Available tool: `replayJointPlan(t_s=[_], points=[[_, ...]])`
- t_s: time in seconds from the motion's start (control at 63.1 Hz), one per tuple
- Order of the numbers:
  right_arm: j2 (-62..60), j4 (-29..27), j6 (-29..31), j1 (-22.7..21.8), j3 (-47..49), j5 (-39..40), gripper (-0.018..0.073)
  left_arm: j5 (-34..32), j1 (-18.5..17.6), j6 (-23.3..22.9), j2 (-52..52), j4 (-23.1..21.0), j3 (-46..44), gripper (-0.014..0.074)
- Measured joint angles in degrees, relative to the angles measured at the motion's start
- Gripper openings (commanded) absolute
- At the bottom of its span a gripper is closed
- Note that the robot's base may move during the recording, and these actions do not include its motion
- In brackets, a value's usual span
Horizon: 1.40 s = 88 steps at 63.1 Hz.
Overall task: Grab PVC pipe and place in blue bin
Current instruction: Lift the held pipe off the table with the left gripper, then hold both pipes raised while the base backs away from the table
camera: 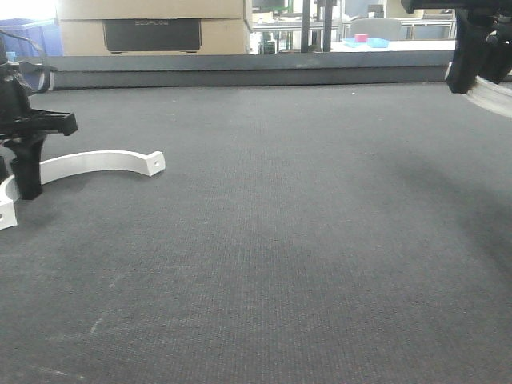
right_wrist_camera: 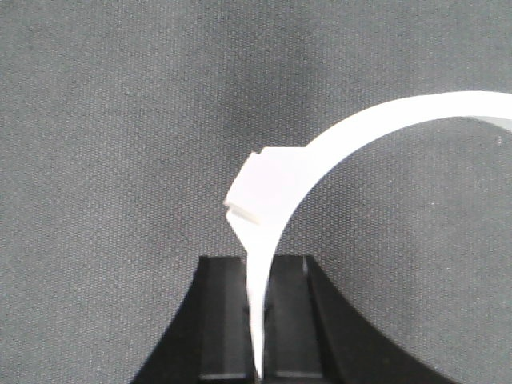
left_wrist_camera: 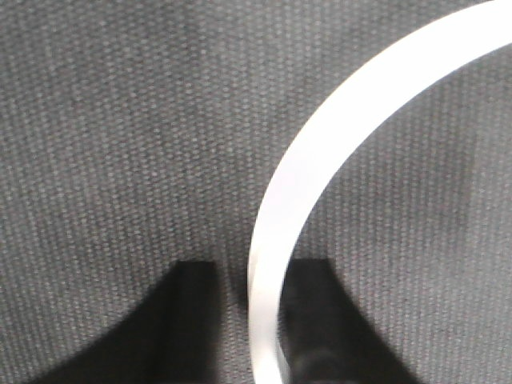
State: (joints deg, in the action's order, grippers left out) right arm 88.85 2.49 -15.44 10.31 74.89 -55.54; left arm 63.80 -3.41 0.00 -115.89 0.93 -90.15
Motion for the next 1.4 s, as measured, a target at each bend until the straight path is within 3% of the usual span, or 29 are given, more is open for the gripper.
replayJointPlan(t_s=[0.048,0.428,0.698,0.999,1.205,1.396], points=[[0.0,0.0,0.0,0.0,0.0,0.0,-0.0168,0.3,0.0,0.0,0.0,0.0,0.0,-0.0111],[-0.4,0.0,0.0,0.0,0.0,0.0,-0.0168,3.2,0.0,0.0,1.5,-1.4,-0.1,-0.0111],[-6.7,-0.1,0.0,0.0,0.0,4.4,-0.0168,3.3,-3.8,0.0,12.7,-3.5,-0.1,-0.0111],[-12.4,1.1,0.0,0.0,-0.8,8.7,-0.0168,-5.8,-10.8,-2.1,25.7,-4.8,-0.2,-0.0111],[-19.2,1.5,0.0,0.0,-8.8,16.9,-0.0168,-11.6,-11.5,-3.1,32.1,-4.9,-0.1,-0.0111],[-27.2,3.3,0.0,0.0,-18.0,24.3,-0.0168,-18.6,-11.5,-3.2,37.8,-4.9,5.5,-0.0111]])
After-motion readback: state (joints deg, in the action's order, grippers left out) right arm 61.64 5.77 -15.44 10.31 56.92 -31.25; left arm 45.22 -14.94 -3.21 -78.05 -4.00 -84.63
